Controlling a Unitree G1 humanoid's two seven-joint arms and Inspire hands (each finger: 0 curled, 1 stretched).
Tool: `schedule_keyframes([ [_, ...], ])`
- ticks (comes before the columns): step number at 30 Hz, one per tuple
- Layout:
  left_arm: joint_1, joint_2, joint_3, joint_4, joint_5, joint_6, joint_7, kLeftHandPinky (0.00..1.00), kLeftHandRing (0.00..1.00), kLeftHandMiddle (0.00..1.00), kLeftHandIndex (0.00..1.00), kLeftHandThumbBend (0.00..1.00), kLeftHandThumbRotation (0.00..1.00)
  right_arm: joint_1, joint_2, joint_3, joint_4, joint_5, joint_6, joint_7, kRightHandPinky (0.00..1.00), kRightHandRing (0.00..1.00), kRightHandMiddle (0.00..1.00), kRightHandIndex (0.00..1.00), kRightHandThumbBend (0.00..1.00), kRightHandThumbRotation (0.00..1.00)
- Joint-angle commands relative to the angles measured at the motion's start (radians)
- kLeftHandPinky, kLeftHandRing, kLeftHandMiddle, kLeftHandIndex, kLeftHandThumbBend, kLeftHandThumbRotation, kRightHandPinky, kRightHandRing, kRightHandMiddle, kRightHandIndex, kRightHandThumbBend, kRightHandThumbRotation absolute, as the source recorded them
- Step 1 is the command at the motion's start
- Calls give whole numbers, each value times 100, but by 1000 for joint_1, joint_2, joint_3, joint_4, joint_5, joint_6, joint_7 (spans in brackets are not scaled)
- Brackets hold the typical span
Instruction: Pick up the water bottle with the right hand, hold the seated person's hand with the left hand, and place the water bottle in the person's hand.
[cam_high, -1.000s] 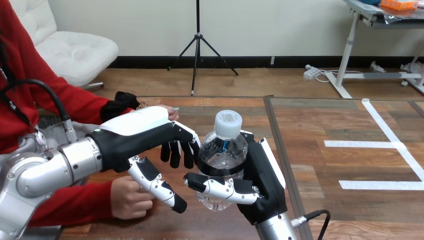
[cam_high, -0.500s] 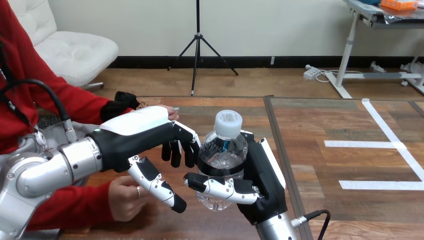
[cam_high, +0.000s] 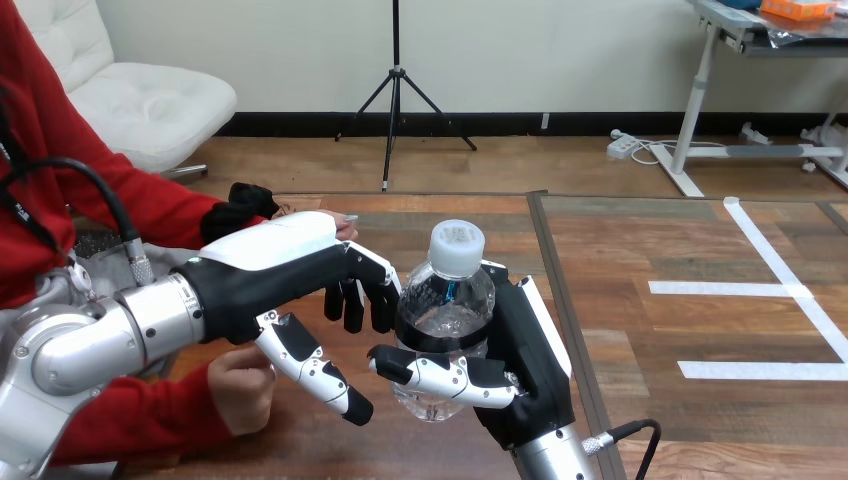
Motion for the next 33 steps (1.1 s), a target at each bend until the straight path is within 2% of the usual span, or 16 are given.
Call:
schedule_keyframes([
  [1, -65, 3, 98, -71, -61, -54, 41, 51, 55, 61, 64, 100, 32, -169, 270, -10, -14, 33, -40, -9, 18, 22, 27, 29, 72, 0],
  [6, -61, 12, 102, -55, -58, -65, 40, 52, 55, 62, 65, 100, 29, -170, 271, -9, -13, 30, -42, -10, 19, 23, 27, 29, 72, 0],
  [15, -65, 41, 102, 36, -17, -81, 40, 53, 56, 63, 66, 100, 22, -170, 273, -7, -11, 10, -48, -24, 19, 23, 27, 29, 72, 0],
  [24, -83, 83, 83, 170, 87, -82, 73, 56, 60, 65, 68, 100, 25, -168, 270, -7, -20, -11, -54, -44, 20, 24, 27, 29, 71, 0],
  [33, -119, 125, 54, 364, 217, -147, 180, 59, 62, 66, 70, 100, 27, -164, 263, -3, -38, -18, -51, -54, 19, 24, 28, 29, 71, 0],
])
